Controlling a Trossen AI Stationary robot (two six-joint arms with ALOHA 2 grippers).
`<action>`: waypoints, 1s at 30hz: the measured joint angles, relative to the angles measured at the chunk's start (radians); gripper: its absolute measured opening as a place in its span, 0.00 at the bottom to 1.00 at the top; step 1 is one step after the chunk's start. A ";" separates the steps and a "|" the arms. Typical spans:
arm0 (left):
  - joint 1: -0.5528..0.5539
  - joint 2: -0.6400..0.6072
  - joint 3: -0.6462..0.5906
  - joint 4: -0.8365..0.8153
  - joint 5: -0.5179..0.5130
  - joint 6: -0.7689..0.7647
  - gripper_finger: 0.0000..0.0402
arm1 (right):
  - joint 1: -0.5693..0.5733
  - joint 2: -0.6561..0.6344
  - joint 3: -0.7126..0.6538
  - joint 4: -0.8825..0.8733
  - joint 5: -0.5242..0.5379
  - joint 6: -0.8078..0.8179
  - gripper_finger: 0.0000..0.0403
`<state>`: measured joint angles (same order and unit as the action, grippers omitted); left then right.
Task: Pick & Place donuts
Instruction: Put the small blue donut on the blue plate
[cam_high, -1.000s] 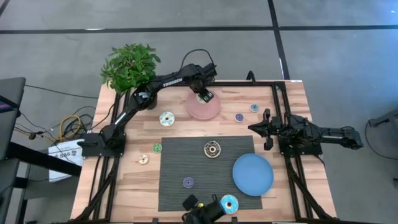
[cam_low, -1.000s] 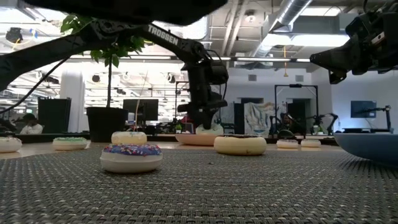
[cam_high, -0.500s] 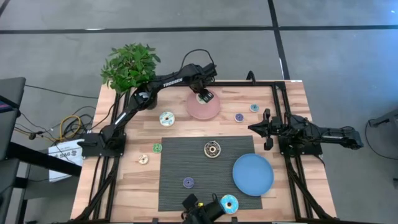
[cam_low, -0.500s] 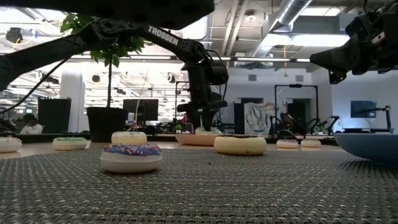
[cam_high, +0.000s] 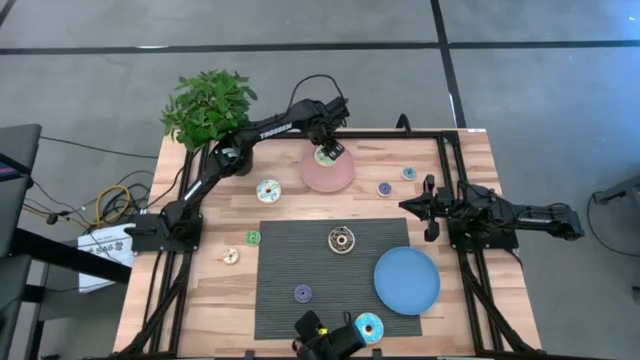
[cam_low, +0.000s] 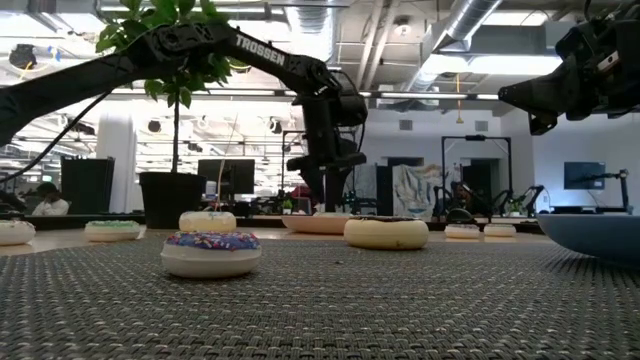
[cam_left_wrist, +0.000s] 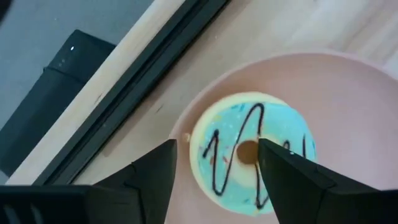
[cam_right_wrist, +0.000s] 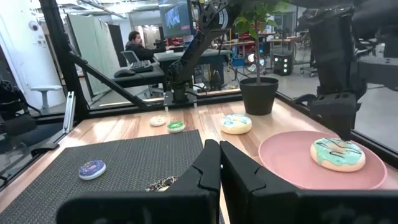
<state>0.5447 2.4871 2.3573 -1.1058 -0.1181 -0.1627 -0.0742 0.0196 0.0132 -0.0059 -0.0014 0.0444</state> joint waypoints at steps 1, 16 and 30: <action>-0.002 -0.007 -0.001 -0.001 -0.001 0.000 0.54 | 0.000 0.000 0.000 0.000 0.000 0.000 0.00; -0.214 -0.153 0.000 0.022 -0.019 -0.072 0.35 | 0.000 0.000 0.000 0.000 0.000 0.000 0.00; -0.577 -0.153 -0.002 0.157 -0.089 -0.150 0.01 | 0.000 0.000 0.000 0.000 0.000 0.000 0.00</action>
<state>-0.0322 2.3343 2.3550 -0.9490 -0.2075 -0.3122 -0.0742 0.0193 0.0132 -0.0059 -0.0017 0.0444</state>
